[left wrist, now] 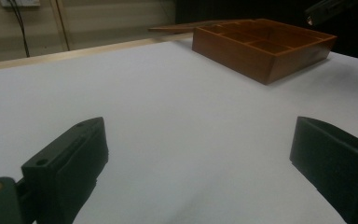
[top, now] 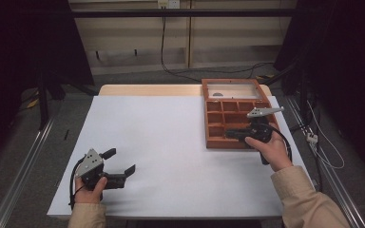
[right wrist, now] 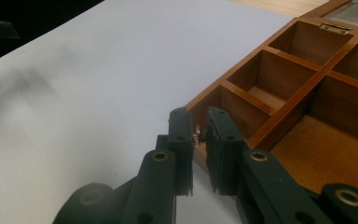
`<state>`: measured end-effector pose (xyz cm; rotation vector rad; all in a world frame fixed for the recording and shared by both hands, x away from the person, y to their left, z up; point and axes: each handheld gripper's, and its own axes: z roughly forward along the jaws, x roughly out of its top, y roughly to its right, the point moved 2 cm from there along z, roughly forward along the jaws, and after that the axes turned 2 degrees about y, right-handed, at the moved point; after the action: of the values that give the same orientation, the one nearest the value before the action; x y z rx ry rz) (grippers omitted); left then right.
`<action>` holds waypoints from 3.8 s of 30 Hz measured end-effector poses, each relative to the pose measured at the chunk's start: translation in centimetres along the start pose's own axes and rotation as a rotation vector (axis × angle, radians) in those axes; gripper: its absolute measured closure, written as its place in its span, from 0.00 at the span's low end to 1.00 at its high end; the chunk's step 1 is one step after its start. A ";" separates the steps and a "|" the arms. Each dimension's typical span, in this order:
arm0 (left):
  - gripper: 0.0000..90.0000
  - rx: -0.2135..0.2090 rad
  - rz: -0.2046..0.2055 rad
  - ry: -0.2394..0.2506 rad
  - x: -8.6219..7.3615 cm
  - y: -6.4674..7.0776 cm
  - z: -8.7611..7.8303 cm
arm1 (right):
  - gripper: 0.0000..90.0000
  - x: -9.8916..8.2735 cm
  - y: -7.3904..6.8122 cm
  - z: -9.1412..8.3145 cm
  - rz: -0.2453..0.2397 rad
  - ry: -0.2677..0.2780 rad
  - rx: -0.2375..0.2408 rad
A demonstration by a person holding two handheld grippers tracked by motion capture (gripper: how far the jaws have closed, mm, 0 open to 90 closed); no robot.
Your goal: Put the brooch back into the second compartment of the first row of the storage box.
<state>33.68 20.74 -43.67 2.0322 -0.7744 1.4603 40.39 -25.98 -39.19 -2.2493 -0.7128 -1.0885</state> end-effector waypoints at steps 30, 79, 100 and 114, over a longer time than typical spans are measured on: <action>0.04 -0.005 0.009 -0.007 0.0 -0.1 0.1 | 0.90 1.5 2.9 0.4 0.018 0.011 -0.070; 0.04 -0.010 0.005 -0.010 0.0 0.1 0.3 | 0.90 2.9 5.3 1.7 0.030 0.005 -0.110; 0.04 -0.011 0.003 -0.008 0.0 0.1 0.3 | 0.90 3.9 6.2 2.2 0.035 0.016 -0.123; 0.04 -0.010 0.004 -0.009 0.0 0.1 0.3 | 0.90 4.0 7.2 2.6 0.041 0.009 -0.146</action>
<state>33.82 20.48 -43.75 2.0327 -0.7880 1.4469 48.66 -28.51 -38.98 -2.3688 -0.5978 -1.1635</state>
